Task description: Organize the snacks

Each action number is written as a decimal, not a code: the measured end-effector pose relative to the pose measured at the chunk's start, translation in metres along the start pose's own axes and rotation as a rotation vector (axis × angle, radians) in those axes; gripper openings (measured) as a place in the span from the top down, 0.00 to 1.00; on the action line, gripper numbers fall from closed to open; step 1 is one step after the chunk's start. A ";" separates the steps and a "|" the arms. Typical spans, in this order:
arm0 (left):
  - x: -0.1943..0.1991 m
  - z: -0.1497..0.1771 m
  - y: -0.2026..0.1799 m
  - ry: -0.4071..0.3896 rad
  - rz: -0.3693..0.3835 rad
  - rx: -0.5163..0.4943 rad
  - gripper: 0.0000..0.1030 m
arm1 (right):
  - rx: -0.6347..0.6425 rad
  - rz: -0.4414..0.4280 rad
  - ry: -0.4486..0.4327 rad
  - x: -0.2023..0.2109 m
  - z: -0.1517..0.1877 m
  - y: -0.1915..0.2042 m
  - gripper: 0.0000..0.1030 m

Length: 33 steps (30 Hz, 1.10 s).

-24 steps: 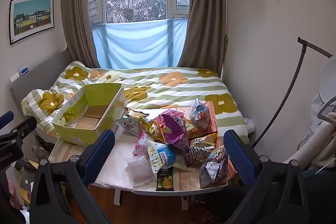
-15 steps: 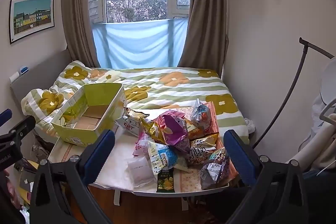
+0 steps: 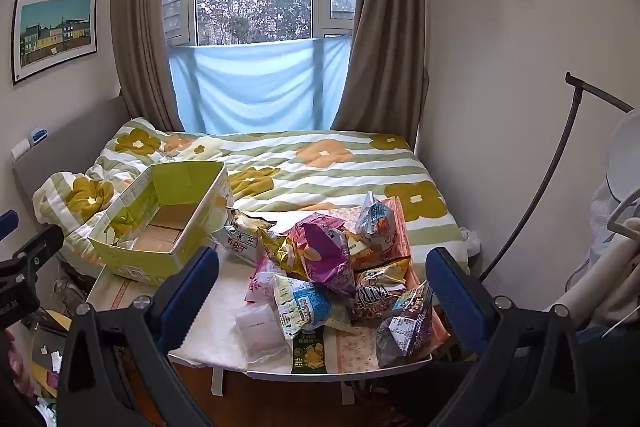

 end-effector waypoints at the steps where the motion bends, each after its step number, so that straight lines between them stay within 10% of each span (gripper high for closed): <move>1: -0.001 0.000 -0.001 0.002 -0.002 0.000 0.00 | 0.000 0.003 0.001 0.000 0.001 0.000 0.00; 33: -0.012 0.003 0.006 0.056 0.013 0.010 0.00 | 0.004 -0.012 0.024 -0.004 0.000 0.008 0.00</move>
Point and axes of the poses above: each gripper's, at about its wrist camera, not at the fingertips, and x roughly against the way its jaws point, y to its left, z to its underside, the point moved 3 cm from there along -x, roughly the way its jaws point, and after that the axes turned 5 degrees about -x, right-handed, at the moved point
